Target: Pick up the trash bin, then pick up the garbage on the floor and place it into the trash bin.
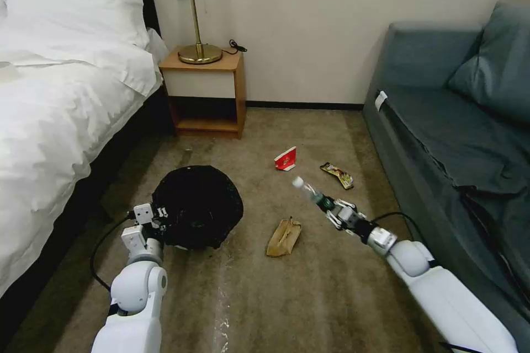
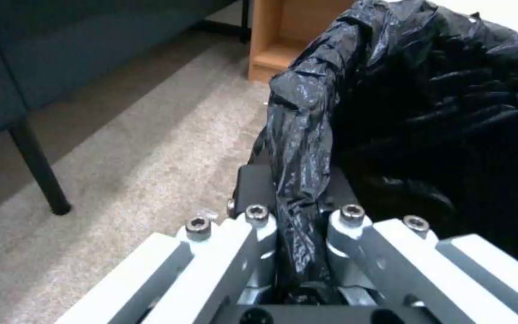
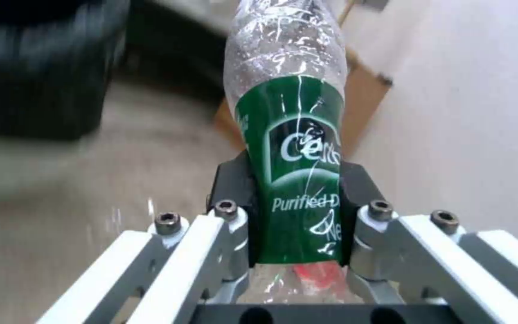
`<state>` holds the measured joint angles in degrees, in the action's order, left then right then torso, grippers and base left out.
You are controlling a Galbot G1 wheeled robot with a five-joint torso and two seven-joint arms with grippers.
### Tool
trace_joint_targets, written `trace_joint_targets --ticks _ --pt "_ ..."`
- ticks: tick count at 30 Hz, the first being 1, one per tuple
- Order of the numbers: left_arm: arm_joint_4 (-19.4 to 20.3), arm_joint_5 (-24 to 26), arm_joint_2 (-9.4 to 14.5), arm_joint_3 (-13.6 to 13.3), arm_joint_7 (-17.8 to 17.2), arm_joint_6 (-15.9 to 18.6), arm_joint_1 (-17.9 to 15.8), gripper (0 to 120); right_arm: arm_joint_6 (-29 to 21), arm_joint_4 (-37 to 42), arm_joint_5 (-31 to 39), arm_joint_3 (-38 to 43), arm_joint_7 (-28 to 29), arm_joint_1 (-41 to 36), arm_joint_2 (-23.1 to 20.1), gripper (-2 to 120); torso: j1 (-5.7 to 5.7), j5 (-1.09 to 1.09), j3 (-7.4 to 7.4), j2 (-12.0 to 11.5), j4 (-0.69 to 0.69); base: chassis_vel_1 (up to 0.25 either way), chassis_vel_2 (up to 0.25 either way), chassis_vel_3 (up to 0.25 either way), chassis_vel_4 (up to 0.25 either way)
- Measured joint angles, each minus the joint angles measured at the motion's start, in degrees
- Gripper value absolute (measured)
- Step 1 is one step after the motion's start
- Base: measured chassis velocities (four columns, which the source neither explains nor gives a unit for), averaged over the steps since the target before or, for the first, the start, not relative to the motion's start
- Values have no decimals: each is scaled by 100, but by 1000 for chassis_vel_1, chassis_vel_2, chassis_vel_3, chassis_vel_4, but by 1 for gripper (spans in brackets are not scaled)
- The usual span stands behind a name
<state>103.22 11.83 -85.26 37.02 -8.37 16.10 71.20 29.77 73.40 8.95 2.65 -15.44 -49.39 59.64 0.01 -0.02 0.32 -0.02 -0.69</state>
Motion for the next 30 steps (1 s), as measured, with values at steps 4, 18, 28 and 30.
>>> trace_joint_targets --ticks 4,18,28,30 --pt "-12 0 -9 -16 2 -5 -16 4 -157 167 349 -638 450 383 511 20 0 -1 0 0 1 0 0 0 0" --pt "-6 -49 -40 -111 -31 -7 -14 4 -341 239 586 -1964 1117 1018 1361 20 0 -1 0 0 0 0 0 0 0" --pt "-25 -171 -129 -300 -41 -40 -16 4 -353 190 451 -2283 1131 1028 1517 20 0 1 0 0 0 0 0 0 0" --pt "-26 -195 -153 -319 -40 -46 -10 4 -353 167 418 -2314 1130 1025 1534 20 0 1 0 0 0 0 0 0 0"
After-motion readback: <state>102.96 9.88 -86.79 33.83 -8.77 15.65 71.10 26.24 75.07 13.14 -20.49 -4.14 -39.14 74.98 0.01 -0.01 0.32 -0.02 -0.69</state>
